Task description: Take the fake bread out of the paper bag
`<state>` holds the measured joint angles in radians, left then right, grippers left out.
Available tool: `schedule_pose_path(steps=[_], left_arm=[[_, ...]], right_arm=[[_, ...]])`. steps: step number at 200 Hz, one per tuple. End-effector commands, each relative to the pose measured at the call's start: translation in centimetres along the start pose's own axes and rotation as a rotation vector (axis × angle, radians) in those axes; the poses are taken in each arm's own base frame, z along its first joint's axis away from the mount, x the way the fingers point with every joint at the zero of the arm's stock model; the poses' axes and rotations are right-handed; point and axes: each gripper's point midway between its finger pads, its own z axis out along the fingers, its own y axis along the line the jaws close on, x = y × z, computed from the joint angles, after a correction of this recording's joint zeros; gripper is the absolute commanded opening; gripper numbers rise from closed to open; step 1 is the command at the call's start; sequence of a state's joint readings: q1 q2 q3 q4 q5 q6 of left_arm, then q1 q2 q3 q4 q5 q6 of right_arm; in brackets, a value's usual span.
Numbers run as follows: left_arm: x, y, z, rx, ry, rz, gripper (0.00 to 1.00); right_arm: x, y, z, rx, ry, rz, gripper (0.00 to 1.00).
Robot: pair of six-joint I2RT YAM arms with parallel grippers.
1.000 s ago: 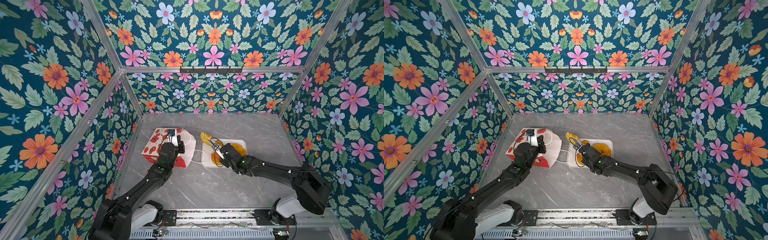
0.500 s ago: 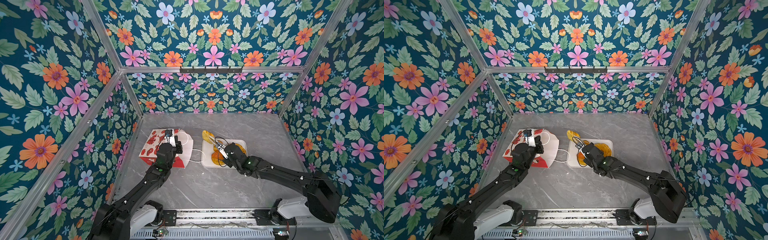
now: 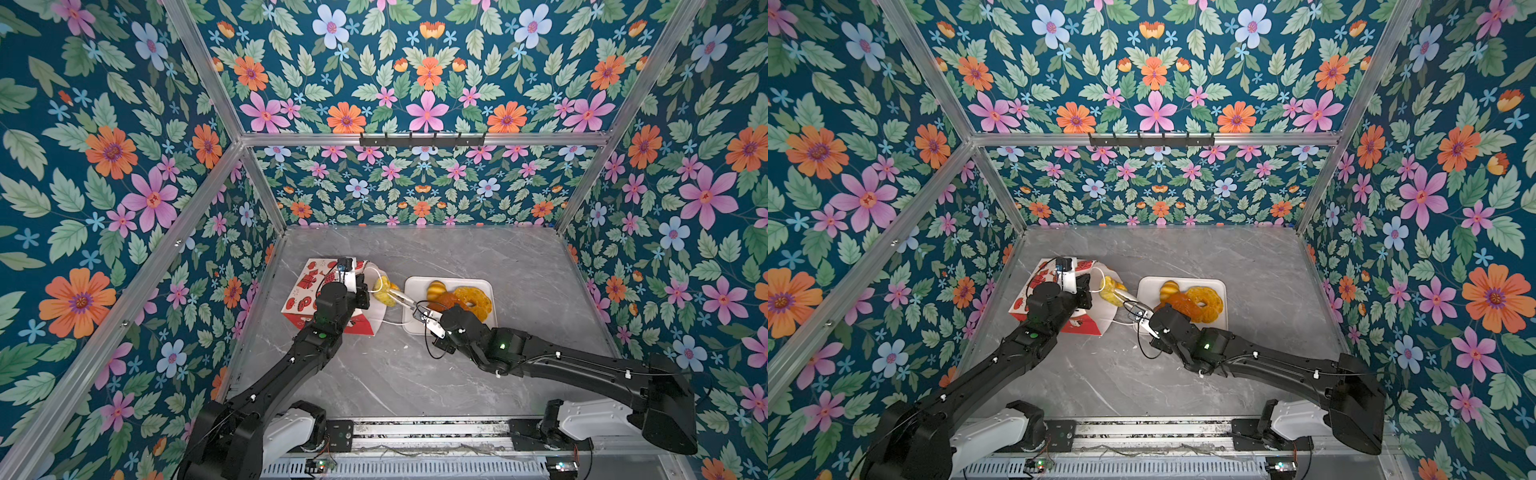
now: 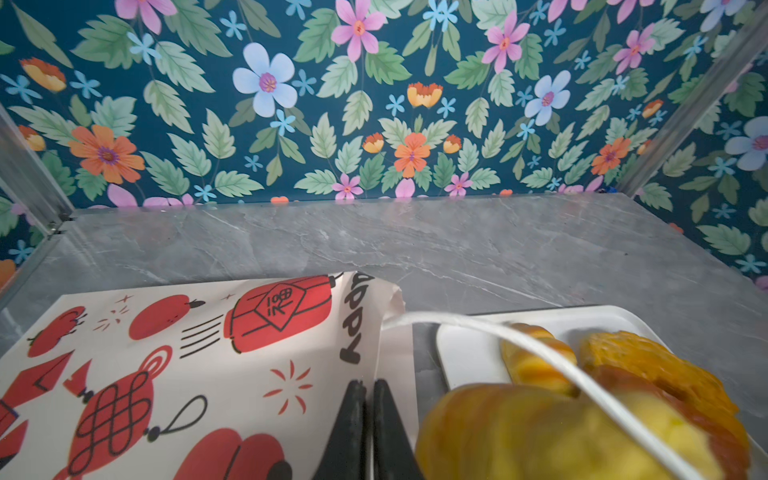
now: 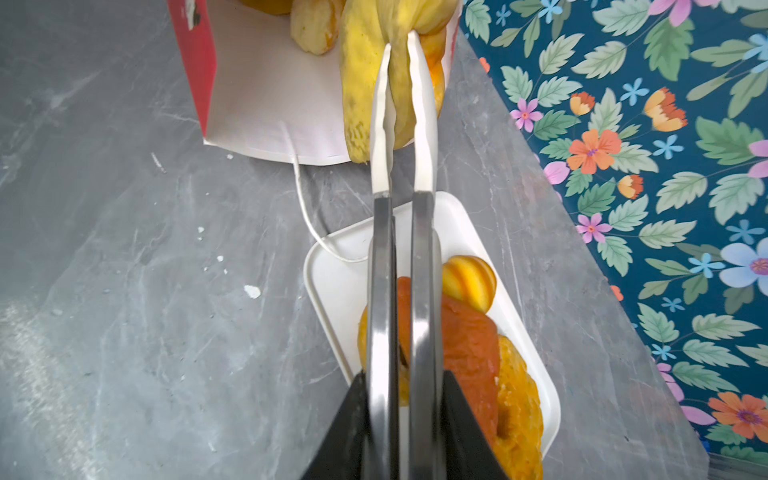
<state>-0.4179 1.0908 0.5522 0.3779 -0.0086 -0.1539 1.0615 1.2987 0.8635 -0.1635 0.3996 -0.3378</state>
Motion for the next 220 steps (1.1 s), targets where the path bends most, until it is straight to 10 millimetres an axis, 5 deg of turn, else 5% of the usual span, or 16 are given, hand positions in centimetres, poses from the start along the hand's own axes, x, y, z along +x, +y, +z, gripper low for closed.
schedule_pose_path(steps=[1,46,122,164,220], left_arm=[[0.5,-1.8,-0.2,0.110,0.022,-0.018,0.10],[1.4,-3.2,-0.7,0.198,0.052,-0.040,0.11],[2.9,-4.8,-1.2,0.295,0.120,-0.043,0.13],[2.6,-5.0,-1.2,0.301,0.116,-0.041,0.13],[2.9,-4.6,-1.1,0.279,0.120,-0.029,0.13]], right_arm=[[-0.2,0.5,0.5,0.007,-0.036,0.053,0.24],[0.8,1.2,2.2,0.027,-0.030,0.064,0.24],[-1.1,0.0,3.6,0.106,-0.043,-0.034,0.24],[0.3,1.6,5.3,0.088,-0.008,-0.065,0.23],[1.7,4.2,3.9,0.029,0.028,-0.040,0.33]])
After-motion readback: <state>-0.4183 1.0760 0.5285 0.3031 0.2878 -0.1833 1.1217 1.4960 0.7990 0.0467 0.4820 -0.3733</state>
